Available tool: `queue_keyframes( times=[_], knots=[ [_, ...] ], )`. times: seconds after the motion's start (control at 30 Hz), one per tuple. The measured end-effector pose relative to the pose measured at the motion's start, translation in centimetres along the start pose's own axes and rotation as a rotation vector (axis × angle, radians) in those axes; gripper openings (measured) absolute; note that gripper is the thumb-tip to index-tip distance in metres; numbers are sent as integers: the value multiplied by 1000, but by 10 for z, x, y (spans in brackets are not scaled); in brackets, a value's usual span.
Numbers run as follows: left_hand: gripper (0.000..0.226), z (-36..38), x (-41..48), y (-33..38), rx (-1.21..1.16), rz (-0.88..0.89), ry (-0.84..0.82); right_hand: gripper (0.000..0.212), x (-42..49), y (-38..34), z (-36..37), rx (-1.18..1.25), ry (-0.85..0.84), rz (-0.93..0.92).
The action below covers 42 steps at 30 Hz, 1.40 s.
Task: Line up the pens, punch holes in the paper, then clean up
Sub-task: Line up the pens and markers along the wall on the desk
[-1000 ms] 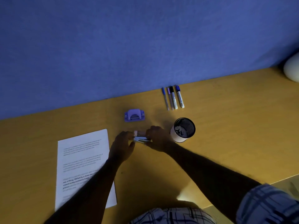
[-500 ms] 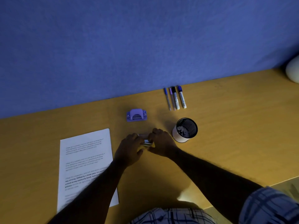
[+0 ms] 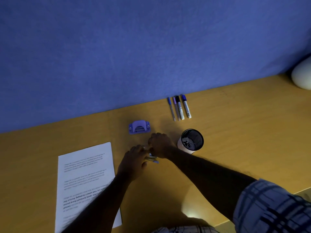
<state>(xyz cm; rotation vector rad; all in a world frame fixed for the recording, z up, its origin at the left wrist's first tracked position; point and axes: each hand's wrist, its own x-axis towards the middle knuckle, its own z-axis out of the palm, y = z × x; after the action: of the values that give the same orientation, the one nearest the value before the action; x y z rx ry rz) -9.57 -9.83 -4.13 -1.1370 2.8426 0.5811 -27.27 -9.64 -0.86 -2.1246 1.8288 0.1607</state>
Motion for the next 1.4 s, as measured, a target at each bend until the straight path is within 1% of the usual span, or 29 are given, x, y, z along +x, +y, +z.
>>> queue_keyframes(
  times=[0.13,0.3,0.47,0.57,0.7,0.83,1.03,1.13,1.23,1.3,1.4],
  knots=[
    [47,0,5,0,29,14,-25,34,4,3,4,-53,-3,-37],
    [45,-3,10,0,42,42,-25,31,5,15,0,21,-4,6],
    [48,-5,23,2,77,88,-100,30,-2,38,-26,140,160,91],
    [45,-5,29,4,107,118,-130,26,-3,62,-44,257,233,172],
    [39,-1,32,4,73,122,-108,27,-7,99,-61,372,306,327],
    [36,-1,36,4,-44,58,-30,25,-8,137,-61,477,349,481],
    [25,-14,63,24,-322,-103,166,36,4,185,-47,594,356,726],
    [22,-21,84,34,-462,-135,228,41,14,204,-44,601,344,815],
    [21,-25,105,42,-587,-158,291,50,25,219,-44,629,352,878],
    [21,-25,119,44,-652,-188,324,54,34,226,-45,628,355,889],
    [21,-25,135,44,-714,-236,354,49,47,233,-46,630,350,902]
  ],
)
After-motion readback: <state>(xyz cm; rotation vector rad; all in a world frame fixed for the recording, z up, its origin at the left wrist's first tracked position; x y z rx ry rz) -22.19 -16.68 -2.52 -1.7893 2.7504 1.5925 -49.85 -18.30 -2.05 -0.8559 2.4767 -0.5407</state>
